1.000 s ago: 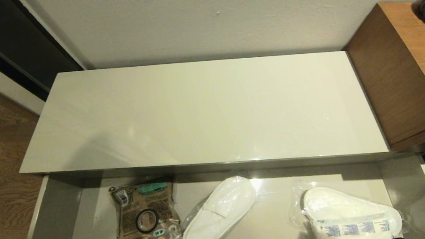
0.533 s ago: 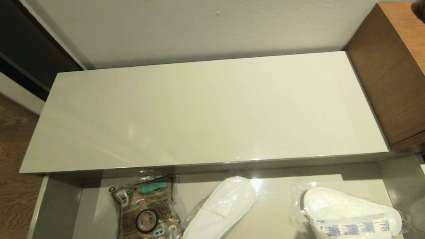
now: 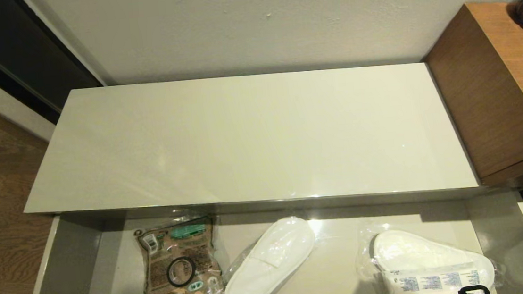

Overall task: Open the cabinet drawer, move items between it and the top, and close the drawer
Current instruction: Close the drawer

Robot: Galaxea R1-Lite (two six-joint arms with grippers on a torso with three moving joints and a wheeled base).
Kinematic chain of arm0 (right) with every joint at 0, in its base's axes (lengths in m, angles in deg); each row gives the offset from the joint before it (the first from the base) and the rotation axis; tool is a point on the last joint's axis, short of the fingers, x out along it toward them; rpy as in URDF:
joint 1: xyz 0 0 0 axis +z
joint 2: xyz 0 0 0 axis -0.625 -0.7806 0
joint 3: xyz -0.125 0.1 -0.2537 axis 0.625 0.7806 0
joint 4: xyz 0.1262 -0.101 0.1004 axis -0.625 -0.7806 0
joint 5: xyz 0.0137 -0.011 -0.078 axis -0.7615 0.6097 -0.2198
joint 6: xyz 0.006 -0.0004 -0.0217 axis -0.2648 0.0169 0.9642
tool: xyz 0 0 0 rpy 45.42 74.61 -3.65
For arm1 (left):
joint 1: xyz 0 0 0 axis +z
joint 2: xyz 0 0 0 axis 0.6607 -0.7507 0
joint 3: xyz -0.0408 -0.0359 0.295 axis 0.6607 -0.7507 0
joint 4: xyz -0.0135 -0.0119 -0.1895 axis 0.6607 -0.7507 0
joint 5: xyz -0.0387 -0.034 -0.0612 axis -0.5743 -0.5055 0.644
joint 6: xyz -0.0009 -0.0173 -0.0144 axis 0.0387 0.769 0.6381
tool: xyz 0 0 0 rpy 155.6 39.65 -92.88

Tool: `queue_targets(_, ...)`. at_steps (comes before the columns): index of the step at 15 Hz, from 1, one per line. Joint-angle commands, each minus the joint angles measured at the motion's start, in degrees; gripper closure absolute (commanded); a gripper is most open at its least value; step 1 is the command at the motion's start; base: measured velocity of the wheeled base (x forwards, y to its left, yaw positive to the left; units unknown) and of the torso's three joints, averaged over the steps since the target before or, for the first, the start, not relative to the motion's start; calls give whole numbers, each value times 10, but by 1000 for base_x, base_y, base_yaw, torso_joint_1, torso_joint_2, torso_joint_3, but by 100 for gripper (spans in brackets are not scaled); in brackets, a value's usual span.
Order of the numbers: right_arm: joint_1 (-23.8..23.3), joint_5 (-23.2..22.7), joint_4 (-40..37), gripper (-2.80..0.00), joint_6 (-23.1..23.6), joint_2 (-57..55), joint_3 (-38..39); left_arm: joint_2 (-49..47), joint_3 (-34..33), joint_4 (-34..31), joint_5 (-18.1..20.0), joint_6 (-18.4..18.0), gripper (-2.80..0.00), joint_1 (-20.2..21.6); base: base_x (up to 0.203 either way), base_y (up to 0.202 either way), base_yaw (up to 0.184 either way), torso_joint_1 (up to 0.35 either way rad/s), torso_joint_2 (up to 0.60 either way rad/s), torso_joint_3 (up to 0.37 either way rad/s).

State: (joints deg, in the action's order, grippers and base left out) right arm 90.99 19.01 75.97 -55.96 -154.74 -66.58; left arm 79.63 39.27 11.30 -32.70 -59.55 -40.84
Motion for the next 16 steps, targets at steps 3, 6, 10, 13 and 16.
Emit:
queue_targets(3,0,5,2,0,-12,7,4,-1,0,0,0,0,0,0,0,0,0,0,0,0)
queue_targets(6,0,12,0,0,-23,63,3,-1,0,0,0,0,0,0,0,0,0,0,0,0)
queue_targets(10,1,26,-52,0,-64,118,18,-1,0,0,0,0,0,0,0,0,0,0,0,0)
queue_targets(13,0,30,-103,0,-64,212,6,-1,0,0,0,0,0,0,0,0,0,0,0,0)
queue_targets(16,0,31,-134,0,-63,223,-13,-1,0,0,0,0,0,0,0,0,0,0,0,0)
